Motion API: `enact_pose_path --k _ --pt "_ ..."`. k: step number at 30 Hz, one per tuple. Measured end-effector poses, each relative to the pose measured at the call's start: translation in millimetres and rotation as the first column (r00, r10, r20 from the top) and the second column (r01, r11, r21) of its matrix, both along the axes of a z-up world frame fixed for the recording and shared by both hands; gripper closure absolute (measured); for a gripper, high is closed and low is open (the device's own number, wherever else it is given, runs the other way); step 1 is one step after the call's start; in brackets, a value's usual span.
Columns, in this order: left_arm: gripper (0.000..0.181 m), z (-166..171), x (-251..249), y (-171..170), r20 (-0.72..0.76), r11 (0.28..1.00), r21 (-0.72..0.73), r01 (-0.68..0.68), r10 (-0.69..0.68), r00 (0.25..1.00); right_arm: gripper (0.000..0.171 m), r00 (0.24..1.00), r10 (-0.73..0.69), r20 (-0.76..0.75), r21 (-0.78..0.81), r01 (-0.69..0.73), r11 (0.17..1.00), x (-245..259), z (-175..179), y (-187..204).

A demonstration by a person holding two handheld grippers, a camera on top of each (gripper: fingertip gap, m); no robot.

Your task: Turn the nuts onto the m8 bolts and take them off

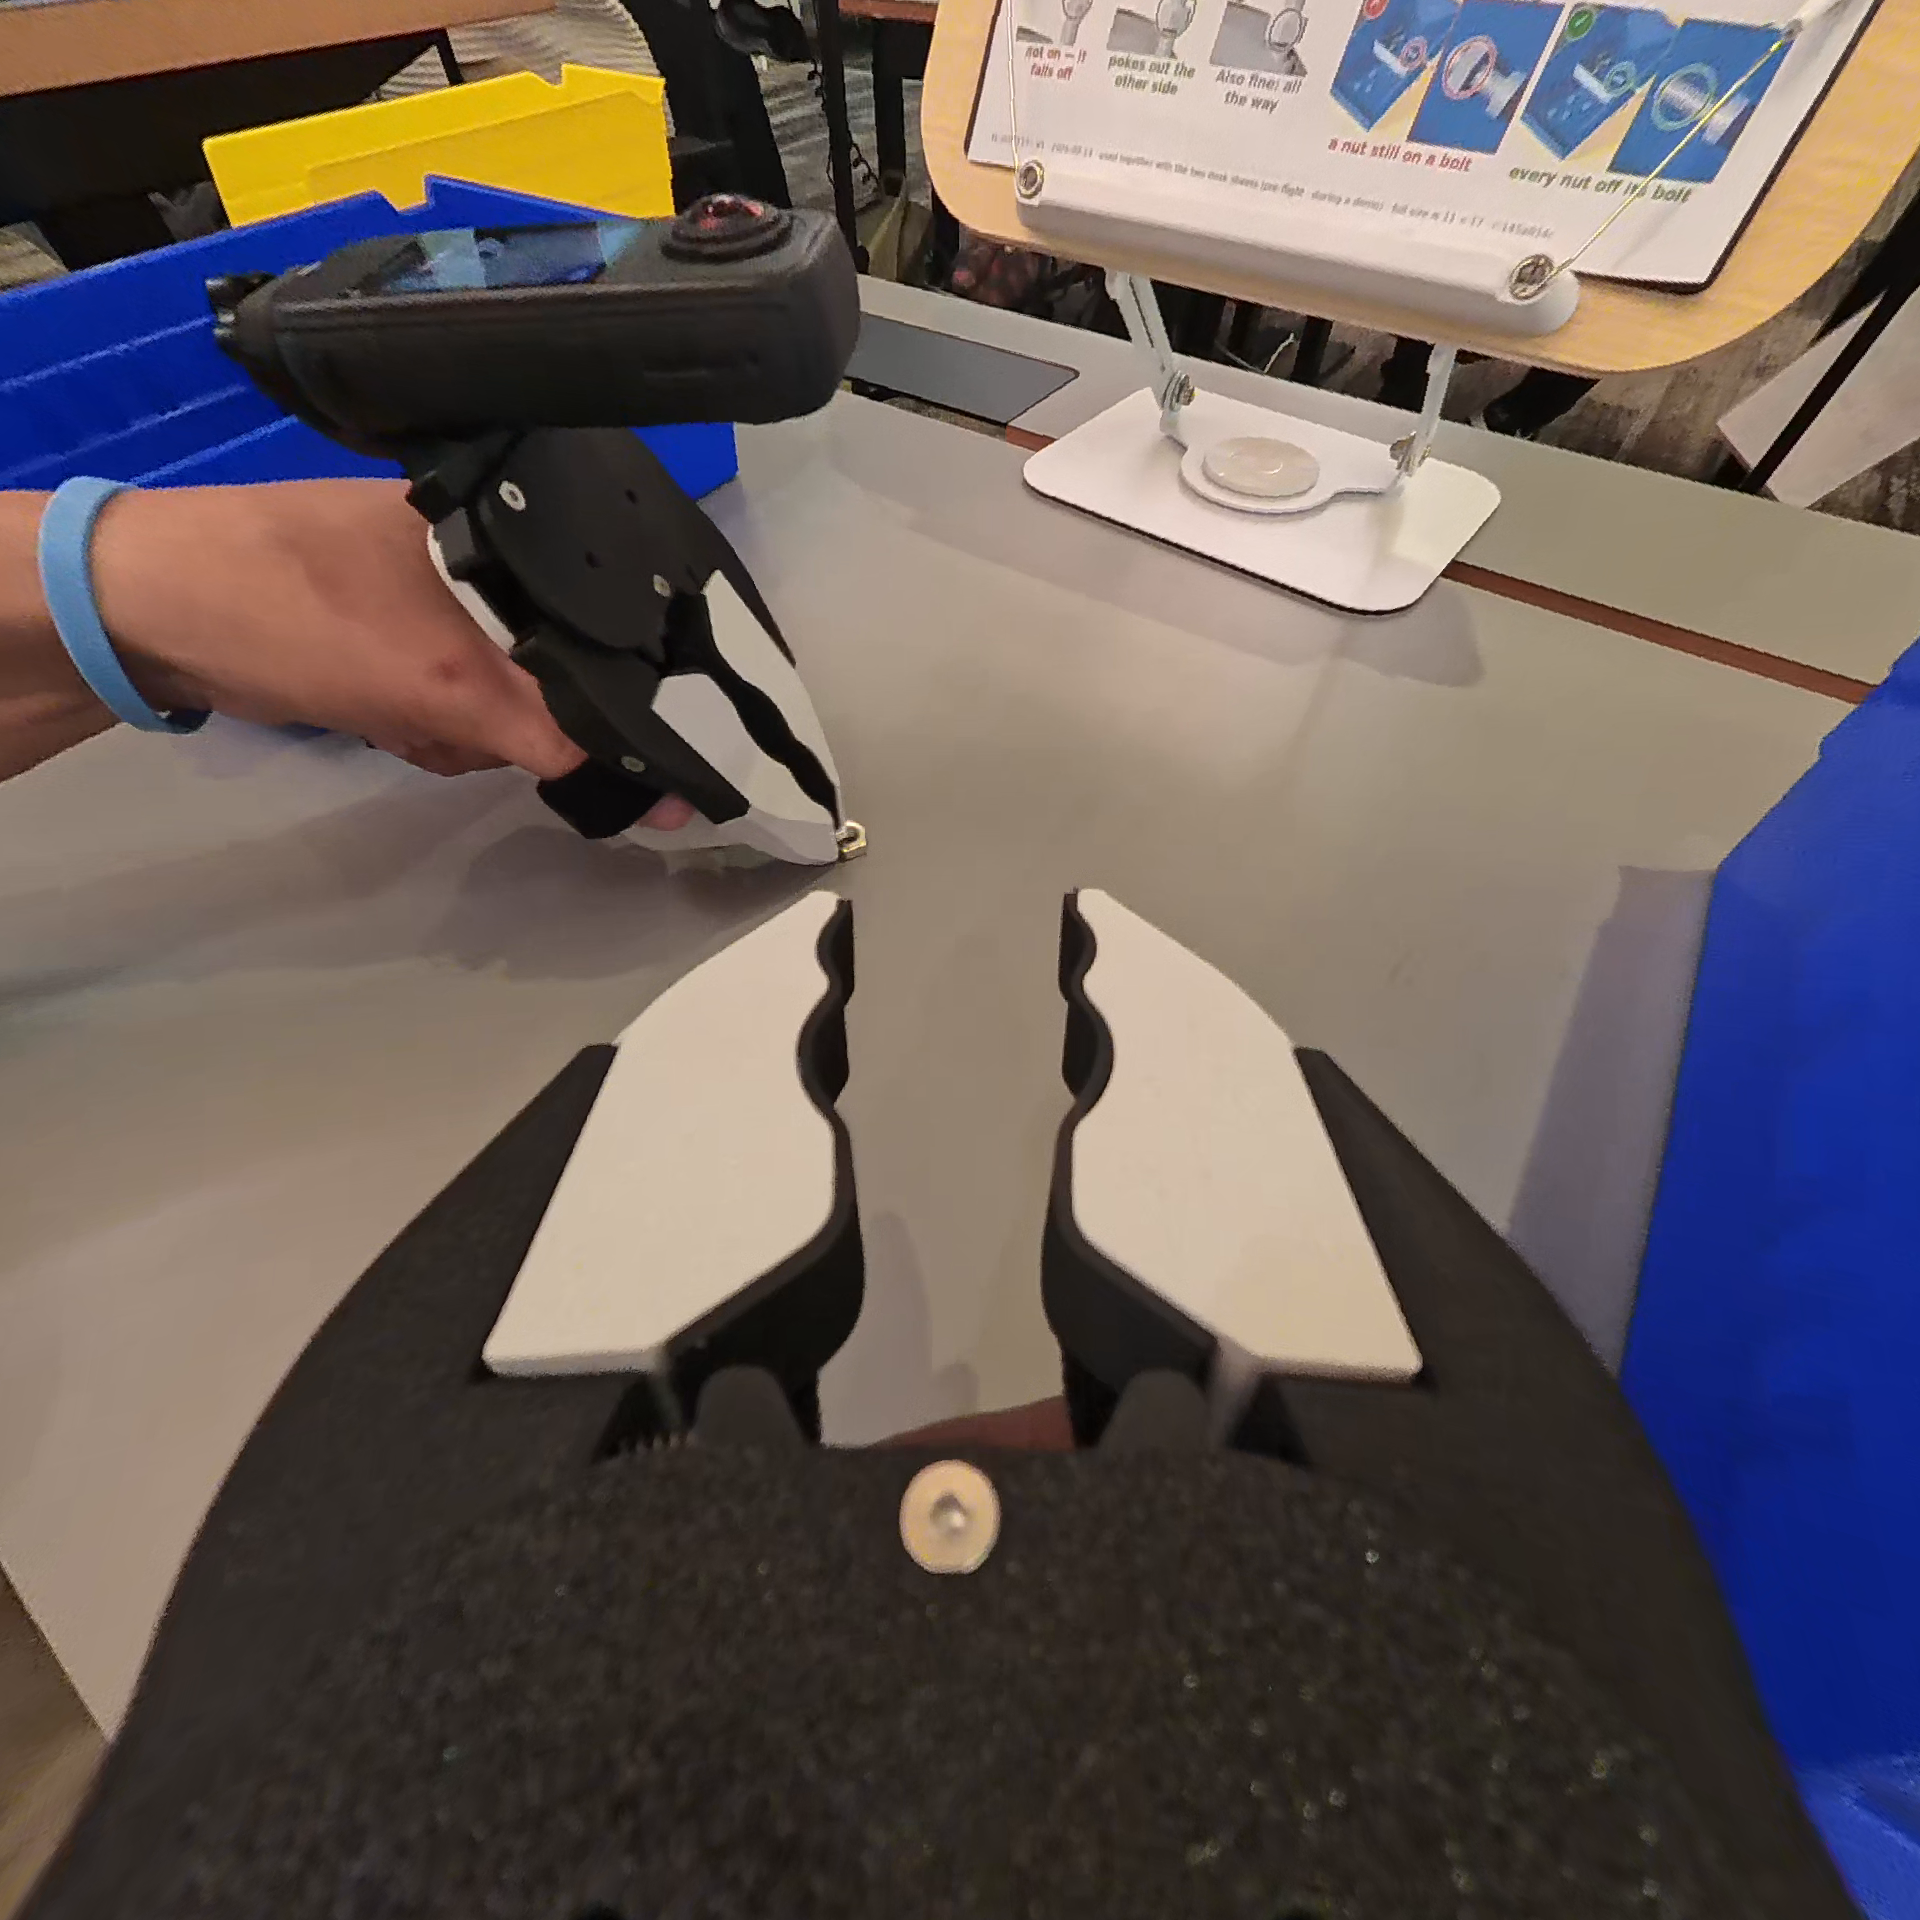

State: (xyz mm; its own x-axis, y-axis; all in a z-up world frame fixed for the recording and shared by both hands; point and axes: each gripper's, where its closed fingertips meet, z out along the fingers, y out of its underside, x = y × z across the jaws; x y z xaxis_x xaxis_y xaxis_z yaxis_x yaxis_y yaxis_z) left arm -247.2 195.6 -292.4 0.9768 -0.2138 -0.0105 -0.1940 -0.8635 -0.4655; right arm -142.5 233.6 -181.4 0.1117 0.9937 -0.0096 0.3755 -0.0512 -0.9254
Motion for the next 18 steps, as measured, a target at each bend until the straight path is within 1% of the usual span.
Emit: enact_pose_path --k 2,4,5,7,9,11,13,16,18 --pt "0.167 1 0 1 -0.01 1.0 0.01 -0.011 0.012 1.0 0.133 1.0 -0.001 0.001 0.004 0.001 1.0 0 0 0" --pt "0.144 7 2 3 -0.016 0.998 0.054 -0.036 0.037 0.999 0.133 1.0 0.001 0.003 0.005 -0.001 1.0 1 0 0" --pt "0.141 12 3 2 -0.019 0.995 0.086 -0.044 0.046 0.999 0.133 1.0 0.003 0.003 0.005 -0.003 1.0 1 0 -1" --pt "0.129 32 3 -3 -0.036 0.977 0.196 -0.087 0.096 0.995 0.133 1.0 0.002 0.001 0.005 -0.002 1.0 1 1 0" --pt "0.129 58 -1 -15 -0.04 0.927 0.337 -0.161 0.186 0.982 0.133 1.0 0.004 -0.002 0.007 -0.004 1.0 2 2 0" --pt "0.125 88 -5 -34 0.001 0.827 0.5 -0.257 0.297 0.955 0.133 1.0 0.005 -0.005 0.009 -0.005 1.0 1 3 0" --pt "0.125 112 -12 -56 0.03 0.698 0.633 -0.336 0.411 0.911 0.133 1.0 0.009 -0.006 0.007 -0.009 1.0 0 3 -1" --pt "0.119 136 -23 -90 0.01 0.536 0.755 -0.378 0.567 0.824 0.133 1.0 0.017 -0.002 0.006 -0.017 1.0 -1 0 -3" --pt "0.119 146 -22 -113 0.054 0.438 0.807 -0.396 0.613 0.788 0.133 1.0 0.026 0.005 0.005 -0.026 1.0 -3 -3 -6"
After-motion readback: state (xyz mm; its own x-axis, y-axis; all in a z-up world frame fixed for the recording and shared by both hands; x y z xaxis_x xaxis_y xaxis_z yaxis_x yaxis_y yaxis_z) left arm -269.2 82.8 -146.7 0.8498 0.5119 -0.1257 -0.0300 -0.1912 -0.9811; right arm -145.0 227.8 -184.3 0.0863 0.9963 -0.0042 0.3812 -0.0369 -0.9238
